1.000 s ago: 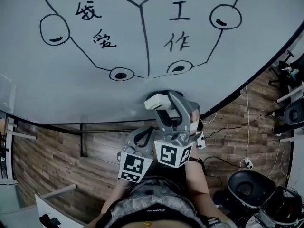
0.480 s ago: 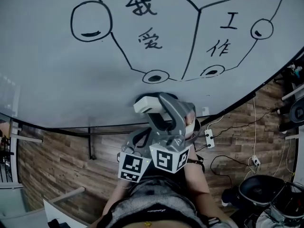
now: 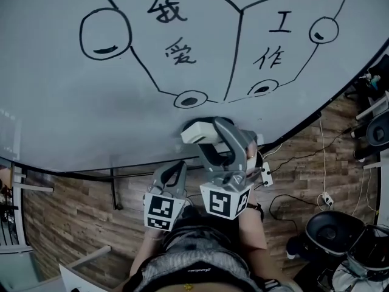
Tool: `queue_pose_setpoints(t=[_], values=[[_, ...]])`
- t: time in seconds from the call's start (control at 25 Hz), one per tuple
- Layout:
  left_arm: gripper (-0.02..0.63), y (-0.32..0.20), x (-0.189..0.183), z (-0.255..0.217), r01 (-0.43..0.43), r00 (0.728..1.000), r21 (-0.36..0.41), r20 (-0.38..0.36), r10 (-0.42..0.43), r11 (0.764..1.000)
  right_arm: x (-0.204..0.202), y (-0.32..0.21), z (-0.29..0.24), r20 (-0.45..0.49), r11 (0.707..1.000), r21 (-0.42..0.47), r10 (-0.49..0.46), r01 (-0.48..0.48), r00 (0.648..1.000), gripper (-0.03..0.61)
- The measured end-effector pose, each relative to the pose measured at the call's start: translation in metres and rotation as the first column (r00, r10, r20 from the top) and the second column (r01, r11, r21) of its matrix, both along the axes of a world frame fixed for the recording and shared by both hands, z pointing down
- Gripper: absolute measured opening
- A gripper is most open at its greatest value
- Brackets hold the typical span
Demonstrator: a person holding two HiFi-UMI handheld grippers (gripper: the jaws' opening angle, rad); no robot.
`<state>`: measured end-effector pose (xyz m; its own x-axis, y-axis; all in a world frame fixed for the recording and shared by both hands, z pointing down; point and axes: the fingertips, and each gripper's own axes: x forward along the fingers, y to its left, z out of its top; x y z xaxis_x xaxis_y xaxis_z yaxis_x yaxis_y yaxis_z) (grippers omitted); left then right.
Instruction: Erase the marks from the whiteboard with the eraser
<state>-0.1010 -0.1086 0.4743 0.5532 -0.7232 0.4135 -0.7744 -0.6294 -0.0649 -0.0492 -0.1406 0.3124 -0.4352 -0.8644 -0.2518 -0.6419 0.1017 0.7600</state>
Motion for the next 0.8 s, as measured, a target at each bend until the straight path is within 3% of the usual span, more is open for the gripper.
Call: queue_pose_setpoints(t=[0.52,0.8], values=[[0.005,0.009,0.076,-0.005,-0.032,0.999,0.004,-0.023,0.032,0.999,0.141,-0.01,0.023,-0.018,0.992,-0.09,0.085,-0.086,0.996,0.261],[0.005,0.012,0.096,-0.011,0.008,0.999,0.024,-0.043,-0.007,1.0,0.164,-0.012,0.031,-0.068,0.989,-0.103,0.102,-0.109,0.992,0.261]])
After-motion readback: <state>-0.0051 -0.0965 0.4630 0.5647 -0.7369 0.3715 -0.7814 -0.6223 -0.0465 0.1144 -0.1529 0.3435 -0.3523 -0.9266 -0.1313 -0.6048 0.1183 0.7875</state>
